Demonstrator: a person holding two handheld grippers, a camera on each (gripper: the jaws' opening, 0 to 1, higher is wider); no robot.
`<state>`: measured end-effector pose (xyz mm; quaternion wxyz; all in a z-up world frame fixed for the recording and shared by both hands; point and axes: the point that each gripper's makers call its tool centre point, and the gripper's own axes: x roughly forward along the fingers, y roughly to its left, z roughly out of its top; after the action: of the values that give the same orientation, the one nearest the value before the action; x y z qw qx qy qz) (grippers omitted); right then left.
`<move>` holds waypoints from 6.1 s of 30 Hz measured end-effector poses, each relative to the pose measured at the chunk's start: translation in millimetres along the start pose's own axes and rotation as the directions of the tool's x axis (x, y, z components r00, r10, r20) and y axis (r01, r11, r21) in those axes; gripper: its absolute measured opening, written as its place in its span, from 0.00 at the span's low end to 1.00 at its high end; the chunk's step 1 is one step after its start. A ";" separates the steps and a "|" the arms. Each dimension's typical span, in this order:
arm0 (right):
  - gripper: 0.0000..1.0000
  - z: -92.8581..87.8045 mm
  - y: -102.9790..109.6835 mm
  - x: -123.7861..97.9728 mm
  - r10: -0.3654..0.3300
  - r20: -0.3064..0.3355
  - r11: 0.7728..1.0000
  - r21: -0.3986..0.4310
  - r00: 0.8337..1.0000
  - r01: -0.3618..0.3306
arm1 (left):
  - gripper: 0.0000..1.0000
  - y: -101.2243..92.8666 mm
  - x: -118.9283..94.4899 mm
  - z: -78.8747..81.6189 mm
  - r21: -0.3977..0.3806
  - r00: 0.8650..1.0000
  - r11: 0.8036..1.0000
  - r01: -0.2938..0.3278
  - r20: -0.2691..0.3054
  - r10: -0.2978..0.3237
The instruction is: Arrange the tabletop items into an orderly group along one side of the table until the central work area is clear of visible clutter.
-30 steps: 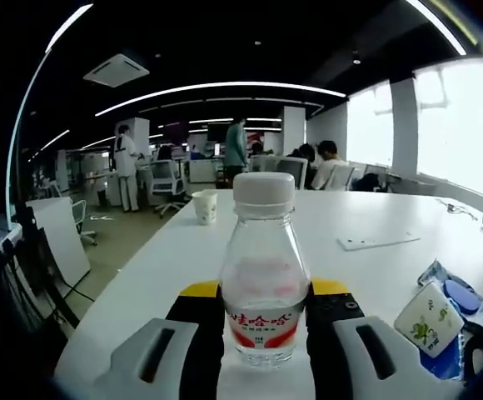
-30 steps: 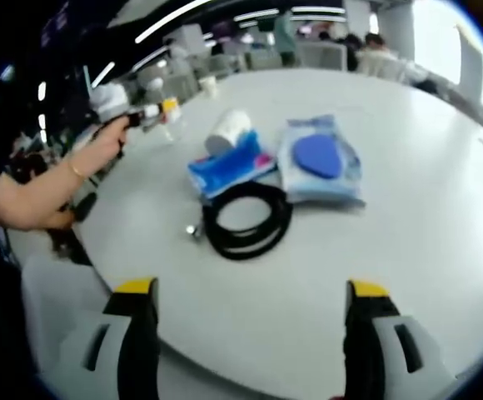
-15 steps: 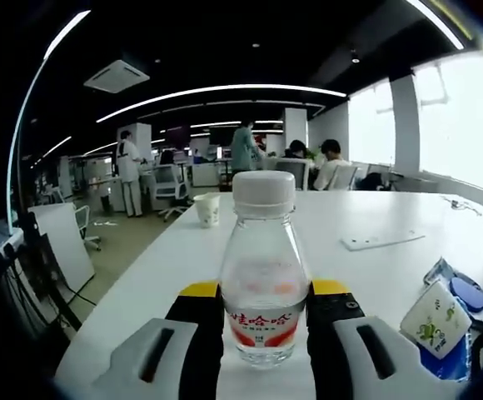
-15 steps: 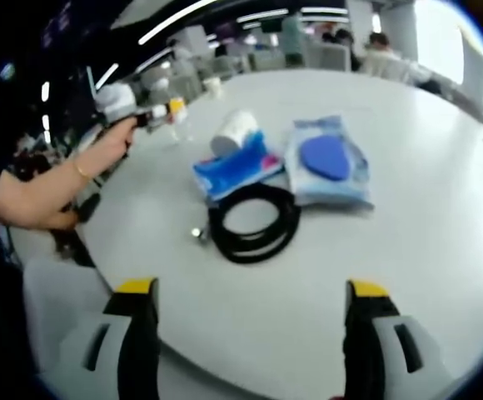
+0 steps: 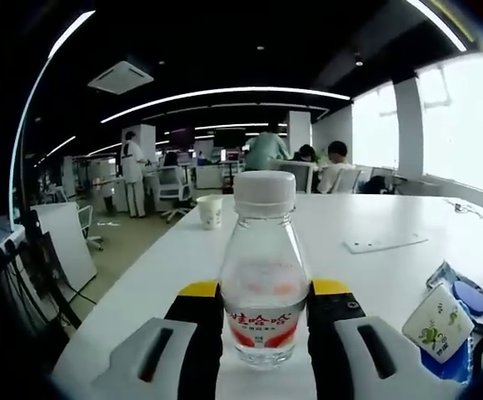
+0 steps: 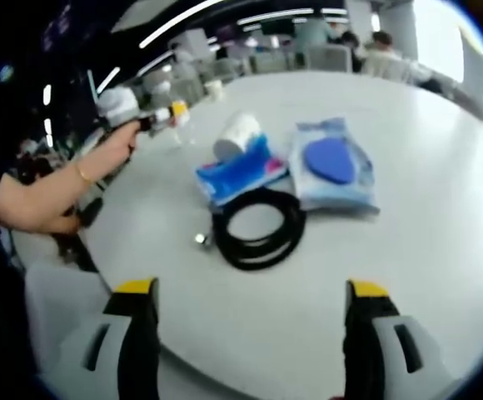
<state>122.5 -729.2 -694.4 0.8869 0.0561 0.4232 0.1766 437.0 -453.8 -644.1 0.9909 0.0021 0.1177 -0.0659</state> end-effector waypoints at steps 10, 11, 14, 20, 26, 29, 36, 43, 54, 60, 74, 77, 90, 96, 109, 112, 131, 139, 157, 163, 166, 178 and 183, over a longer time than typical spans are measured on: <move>0.90 12.5 1.1 -1.4 0.017 0.049 1.000 0.022 0.999 -0.018 | 0.56 -3.0 -6.3 -4.7 -0.060 0.999 0.997 0.040 -0.009 -0.040; 0.90 13.6 2.2 -1.2 0.023 0.053 1.000 0.015 0.998 -0.024 | 0.59 -4.1 -7.5 -3.2 -0.052 0.999 0.998 0.042 -0.009 -0.043; 0.90 15.9 4.3 0.6 0.033 0.053 0.999 0.000 0.998 -0.033 | 0.68 -6.8 -10.8 2.0 -0.065 0.998 0.996 0.056 0.005 -0.056; 0.91 31.5 9.9 1.0 0.064 0.102 0.998 0.012 0.993 -0.066 | 0.82 -10.7 -17.4 12.9 -0.090 0.998 0.994 0.060 0.015 -0.059; 0.90 43.9 11.5 -1.7 0.069 0.087 0.996 -0.065 0.994 -0.063 | 0.92 -20.4 -26.7 26.4 -0.082 0.995 0.992 0.097 0.032 -0.095; 0.91 58.1 12.7 -1.3 0.058 0.114 0.992 -0.120 0.992 -0.044 | 0.94 -25.3 -32.9 29.9 -0.082 0.993 0.990 0.119 0.031 -0.117; 0.91 88.3 22.0 -0.7 0.129 0.167 0.989 -0.096 0.978 -0.114 | 0.99 -37.8 -48.2 33.4 -0.070 0.983 0.980 0.186 0.012 -0.185; 0.91 105.5 27.3 2.2 0.170 0.172 0.978 -0.152 0.970 -0.145 | 0.99 -46.2 -60.6 24.5 -0.043 0.970 0.971 0.234 -0.056 -0.236; 0.84 137.5 30.0 18.2 0.197 0.198 0.972 -0.171 0.960 -0.164 | 0.99 -60.0 -83.4 15.1 -0.003 0.943 0.949 0.317 -0.107 -0.315; 0.80 149.1 39.3 34.6 0.213 0.199 0.967 -0.182 0.957 -0.177 | 0.99 -63.1 -91.8 7.1 -0.002 0.930 0.939 0.344 -0.138 -0.340; 0.61 161.1 40.6 77.0 0.187 0.223 0.972 -0.183 0.957 -0.148 | 0.93 -59.6 -104.5 -0.3 -0.013 0.926 0.936 0.351 -0.143 -0.349; 0.55 166.4 42.0 89.0 0.192 0.239 0.972 -0.180 0.952 -0.151 | 0.91 -60.0 -106.1 -0.1 -0.025 0.925 0.934 0.355 -0.138 -0.355; 0.51 165.6 38.3 132.5 0.168 0.214 0.983 -0.103 0.962 -0.149 | 0.88 -55.4 -110.1 -5.1 -0.057 0.924 0.935 0.349 -0.143 -0.354; 0.50 164.8 34.7 144.5 0.147 0.214 0.988 -0.075 0.966 -0.134 | 0.87 -53.9 -112.6 -9.5 -0.067 0.924 0.936 0.345 -0.149 -0.351; 0.36 157.3 26.6 162.0 0.086 0.179 0.993 0.062 0.980 -0.098 | 0.84 -56.1 -114.7 -13.6 -0.078 0.918 0.930 0.359 -0.151 -0.367; 0.33 150.8 23.4 164.9 0.080 0.152 0.989 0.114 0.985 -0.098 | 0.82 -55.6 -115.7 -11.8 -0.081 0.919 0.928 0.363 -0.136 -0.371; 0.32 164.2 41.8 152.4 0.174 0.242 0.977 0.077 0.955 -0.197 | 0.78 -57.6 -122.4 2.9 -0.187 0.902 0.894 0.408 -0.071 -0.426; 0.31 171.9 64.8 132.5 0.313 0.315 0.947 -0.026 0.896 -0.321 | 0.75 -63.6 -128.0 9.0 -0.234 0.888 0.870 0.434 -0.054 -0.457; 0.31 188.0 114.1 63.3 0.520 0.413 0.852 -0.311 0.747 -0.421 | 0.62 -94.1 -142.9 35.1 -0.381 0.797 0.724 0.575 0.061 -0.601; 0.31 193.0 127.3 39.1 0.566 0.431 0.820 -0.380 0.702 -0.428 | 0.58 -100.5 -149.3 44.4 -0.388 0.767 0.687 0.614 0.090 -0.635; 0.31 192.8 133.6 30.1 0.586 0.428 0.804 -0.415 0.688 -0.426 | 0.54 -104.8 -153.9 48.5 -0.392 0.742 0.658 0.642 0.105 -0.662; 0.31 188.6 143.2 16.3 0.620 0.402 0.770 -0.479 0.674 -0.422 | 0.41 -121.3 -175.5 67.4 -0.452 0.629 0.498 0.741 0.204 -0.750; 0.31 185.9 145.8 11.2 0.642 0.387 0.754 -0.477 0.661 -0.452 | 0.41 -123.9 -180.2 68.8 -0.450 0.613 0.481 0.753 0.211 -0.762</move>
<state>233.4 -580.0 -548.2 0.8660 0.0751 0.0869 0.4867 263.1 -554.5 -533.7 0.8232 -0.3037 0.1279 -0.4623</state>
